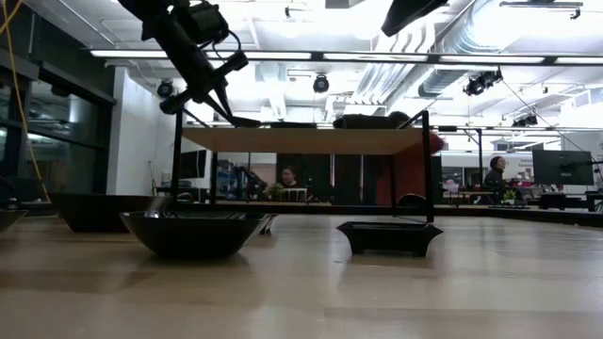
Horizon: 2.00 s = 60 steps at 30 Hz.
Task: Pick & Place Mini shaped plates
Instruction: Put the square-shaped plate on the shelf, then stack the square-shaped plate on the square-shaped plate
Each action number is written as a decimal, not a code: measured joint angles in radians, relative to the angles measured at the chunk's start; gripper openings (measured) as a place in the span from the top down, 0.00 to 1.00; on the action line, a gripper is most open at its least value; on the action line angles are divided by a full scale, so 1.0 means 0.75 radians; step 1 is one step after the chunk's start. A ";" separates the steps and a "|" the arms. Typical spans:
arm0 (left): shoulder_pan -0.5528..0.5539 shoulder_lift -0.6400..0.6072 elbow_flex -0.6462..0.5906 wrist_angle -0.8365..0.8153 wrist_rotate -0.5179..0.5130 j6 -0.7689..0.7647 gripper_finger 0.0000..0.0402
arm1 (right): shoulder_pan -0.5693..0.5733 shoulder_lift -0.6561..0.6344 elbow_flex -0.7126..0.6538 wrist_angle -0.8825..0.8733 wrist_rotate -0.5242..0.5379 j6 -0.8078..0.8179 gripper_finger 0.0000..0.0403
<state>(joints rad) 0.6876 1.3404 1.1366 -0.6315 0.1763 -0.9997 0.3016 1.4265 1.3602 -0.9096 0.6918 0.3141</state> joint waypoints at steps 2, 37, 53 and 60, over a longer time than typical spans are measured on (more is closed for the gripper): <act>-0.001 0.002 0.000 0.000 0.004 0.000 1.00 | 0.000 0.000 0.000 0.000 -0.019 0.000 0.45; -0.001 0.020 -0.001 -0.093 -0.038 -0.001 0.87 | 0.000 0.001 0.000 -0.001 -0.075 0.000 0.44; -0.001 0.020 0.263 -0.196 -0.081 0.146 0.83 | 0.001 0.001 0.000 -0.023 -0.097 -0.001 0.44; -0.034 0.020 0.452 -0.396 -0.103 0.281 0.83 | 0.001 0.001 -0.001 -0.035 -0.101 0.004 0.44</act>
<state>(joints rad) 0.6620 1.3551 1.4756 -0.9287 0.0990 -0.7888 0.3019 1.4269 1.3598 -0.9356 0.6160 0.3168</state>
